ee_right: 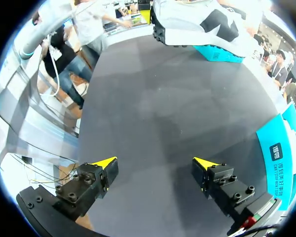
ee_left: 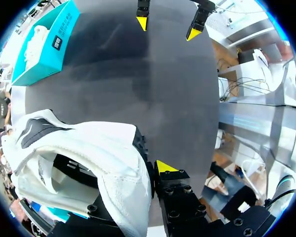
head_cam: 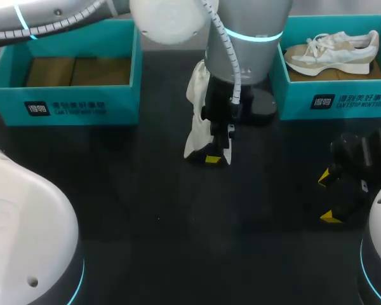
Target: Take the shoe out of the shoebox, open the shoe tongue, remove and reinsert the insole, then place the shoe into the shoebox
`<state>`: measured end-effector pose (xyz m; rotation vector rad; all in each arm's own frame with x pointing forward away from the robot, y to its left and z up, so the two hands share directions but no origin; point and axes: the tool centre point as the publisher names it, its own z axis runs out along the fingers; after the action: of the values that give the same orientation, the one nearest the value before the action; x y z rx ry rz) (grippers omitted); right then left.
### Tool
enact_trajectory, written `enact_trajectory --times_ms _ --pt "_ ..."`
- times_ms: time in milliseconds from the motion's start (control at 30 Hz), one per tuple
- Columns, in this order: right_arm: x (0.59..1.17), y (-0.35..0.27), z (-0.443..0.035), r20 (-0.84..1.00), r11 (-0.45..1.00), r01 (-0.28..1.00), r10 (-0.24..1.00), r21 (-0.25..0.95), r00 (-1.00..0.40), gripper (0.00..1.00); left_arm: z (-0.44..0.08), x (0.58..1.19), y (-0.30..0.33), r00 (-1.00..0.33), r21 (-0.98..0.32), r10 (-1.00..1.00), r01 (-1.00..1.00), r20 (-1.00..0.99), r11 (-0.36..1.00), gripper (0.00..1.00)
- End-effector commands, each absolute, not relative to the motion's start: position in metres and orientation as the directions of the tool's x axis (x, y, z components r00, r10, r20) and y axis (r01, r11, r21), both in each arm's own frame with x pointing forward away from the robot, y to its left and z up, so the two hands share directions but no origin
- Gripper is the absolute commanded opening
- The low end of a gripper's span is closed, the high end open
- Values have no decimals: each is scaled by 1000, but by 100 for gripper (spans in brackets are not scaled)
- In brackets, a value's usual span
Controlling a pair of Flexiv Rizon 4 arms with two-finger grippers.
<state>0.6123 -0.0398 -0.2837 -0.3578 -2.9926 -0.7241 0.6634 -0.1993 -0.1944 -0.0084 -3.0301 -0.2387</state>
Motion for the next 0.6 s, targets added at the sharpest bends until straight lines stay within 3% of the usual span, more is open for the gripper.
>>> enact_trajectory --times_ms 33,267,600 --pt "612 -39 -284 93 866 233 214 443 -972 100 -193 664 -199 -995 155 -3 13 102 988 0" --pt "612 -39 -284 93 866 233 214 443 -972 100 -191 666 -197 -996 161 -9 5 87 987 0" --pt "612 -39 -284 93 866 233 214 443 -972 100 -144 736 -153 -1000 163 2 4 10 987 0"
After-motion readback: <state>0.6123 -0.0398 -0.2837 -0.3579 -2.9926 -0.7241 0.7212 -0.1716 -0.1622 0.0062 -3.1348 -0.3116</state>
